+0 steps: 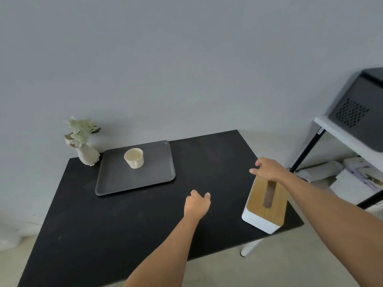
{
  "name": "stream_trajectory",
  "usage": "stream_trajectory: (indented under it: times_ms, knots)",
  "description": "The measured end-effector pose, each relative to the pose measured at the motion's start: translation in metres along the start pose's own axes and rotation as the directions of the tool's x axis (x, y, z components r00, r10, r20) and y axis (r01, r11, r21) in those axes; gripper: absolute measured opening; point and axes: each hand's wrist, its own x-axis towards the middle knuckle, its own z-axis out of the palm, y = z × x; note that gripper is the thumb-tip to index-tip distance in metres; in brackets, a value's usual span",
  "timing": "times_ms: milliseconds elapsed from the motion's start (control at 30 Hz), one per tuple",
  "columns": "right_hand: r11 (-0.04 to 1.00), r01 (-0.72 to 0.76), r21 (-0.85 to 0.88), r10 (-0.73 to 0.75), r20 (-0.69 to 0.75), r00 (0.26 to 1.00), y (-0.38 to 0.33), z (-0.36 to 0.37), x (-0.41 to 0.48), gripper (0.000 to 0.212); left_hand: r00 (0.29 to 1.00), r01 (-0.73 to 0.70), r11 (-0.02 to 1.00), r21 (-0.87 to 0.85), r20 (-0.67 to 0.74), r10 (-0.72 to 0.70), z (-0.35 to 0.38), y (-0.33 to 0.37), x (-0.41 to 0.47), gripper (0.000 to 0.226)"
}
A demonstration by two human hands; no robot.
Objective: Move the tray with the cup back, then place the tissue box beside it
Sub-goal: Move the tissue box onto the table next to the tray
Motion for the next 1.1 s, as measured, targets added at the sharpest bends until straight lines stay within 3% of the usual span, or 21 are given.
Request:
stream_trajectory:
  times_ms: [167, 300, 700, 933, 1100]
  knots:
    - [0.999, 0.006, 0.047, -0.007, 0.034, 0.999, 0.053, -0.002, 0.015, 0.044, 0.995, 0.095, 0.995, -0.033, 0.015, -0.095, 0.06, 0.02, -0.024, 0.066]
    - [0.998, 0.034, 0.059, -0.038, 0.069, 0.997, 0.087, -0.004, 0.03, 0.057, 0.988, 0.154, 0.982, -0.106, 0.001, -0.155, 0.101, 0.041, -0.032, 0.07]
    - [0.99, 0.086, 0.111, -0.104, 0.168, 0.98, 0.113, 0.012, 0.057, 0.058, 0.956, 0.292, 0.922, -0.255, 0.103, -0.275, 0.167, 0.057, -0.043, 0.08]
    - [0.991, 0.083, 0.107, -0.096, 0.126, 0.987, 0.112, 0.014, 0.061, 0.04, 0.961, 0.277, 0.903, -0.33, 0.099, -0.258, 0.177, 0.061, -0.04, 0.055]
    - [0.989, 0.078, 0.126, -0.096, 0.144, 0.985, 0.108, 0.017, 0.058, 0.035, 0.961, 0.25, 0.871, -0.422, -0.007, -0.278, 0.169, 0.056, -0.038, 0.05]
